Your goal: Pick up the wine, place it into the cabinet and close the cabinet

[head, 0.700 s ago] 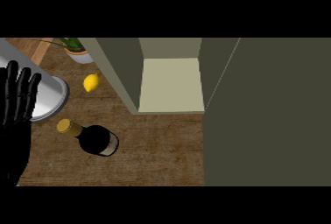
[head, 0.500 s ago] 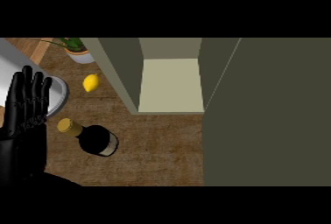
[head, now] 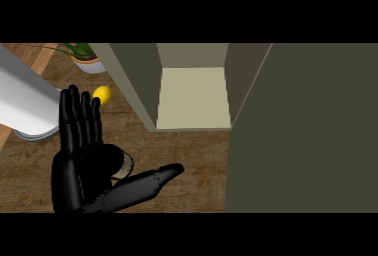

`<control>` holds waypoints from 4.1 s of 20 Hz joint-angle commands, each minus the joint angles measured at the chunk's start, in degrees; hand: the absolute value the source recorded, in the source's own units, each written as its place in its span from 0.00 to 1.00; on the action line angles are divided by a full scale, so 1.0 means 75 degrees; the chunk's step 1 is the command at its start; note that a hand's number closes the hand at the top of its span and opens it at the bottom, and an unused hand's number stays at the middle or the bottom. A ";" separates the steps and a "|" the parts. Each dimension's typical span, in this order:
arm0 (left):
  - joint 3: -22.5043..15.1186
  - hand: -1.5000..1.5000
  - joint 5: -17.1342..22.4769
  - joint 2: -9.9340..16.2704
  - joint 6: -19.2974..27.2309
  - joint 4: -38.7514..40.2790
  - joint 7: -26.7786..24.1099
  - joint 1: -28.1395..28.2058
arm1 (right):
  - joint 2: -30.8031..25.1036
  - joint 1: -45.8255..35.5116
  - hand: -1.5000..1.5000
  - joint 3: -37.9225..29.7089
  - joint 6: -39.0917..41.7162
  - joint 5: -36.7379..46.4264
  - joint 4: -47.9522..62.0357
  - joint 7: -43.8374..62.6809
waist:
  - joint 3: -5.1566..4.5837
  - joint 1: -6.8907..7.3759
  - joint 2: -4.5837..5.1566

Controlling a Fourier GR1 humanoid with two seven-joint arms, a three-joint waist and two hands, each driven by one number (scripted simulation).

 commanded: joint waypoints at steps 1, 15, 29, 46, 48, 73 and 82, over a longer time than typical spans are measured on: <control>-0.1267 0.00 -0.0461 -0.0048 0.1931 0.0906 0.0526 -0.1075 | -0.0194 -0.0214 0.00 -0.0278 0.0029 -0.0605 -0.0582 0.0887 | 0.0001 0.0011 0.0016; -0.1907 0.00 -0.3258 -0.0050 0.3041 0.0497 0.4121 -0.2604 | 0.0044 -0.0396 0.00 0.0312 -0.0454 -0.0022 -0.1912 0.2458 | 0.0001 0.0123 -0.0017; -0.1477 0.00 -0.5131 -0.0051 0.1619 -0.1385 0.5586 -0.1334 | 0.0021 -0.0845 0.00 0.0075 -0.0769 -0.0024 -0.2676 0.3561 | -0.0005 0.0129 -0.0013; -0.0686 0.00 -0.4034 0.0682 0.1583 -0.2565 0.5325 0.0372 | 0.0200 -0.1035 0.00 -0.0221 -0.0640 -0.0099 -0.2248 0.3278 | -0.0007 0.0114 0.0006; -0.0657 0.00 -0.3617 0.0853 0.1785 -0.2574 0.5092 0.0475 | 0.0076 -0.1759 0.00 -0.0291 -0.0879 -0.0231 -0.2485 0.4155 | -0.0015 0.0127 0.0008; 0.0954 0.00 0.3023 0.0812 0.1180 0.0366 -0.2014 0.2449 | 0.0221 -0.1674 0.00 -0.0111 -0.0853 0.0011 -0.2679 0.4280 | -0.0023 0.0152 -0.0002; 0.1833 0.00 0.4265 0.0208 -0.0574 0.1922 -0.4109 0.3031 | 0.0306 -0.1797 0.00 0.0124 -0.0992 0.0221 -0.2893 0.4525 | -0.0018 0.0144 -0.0014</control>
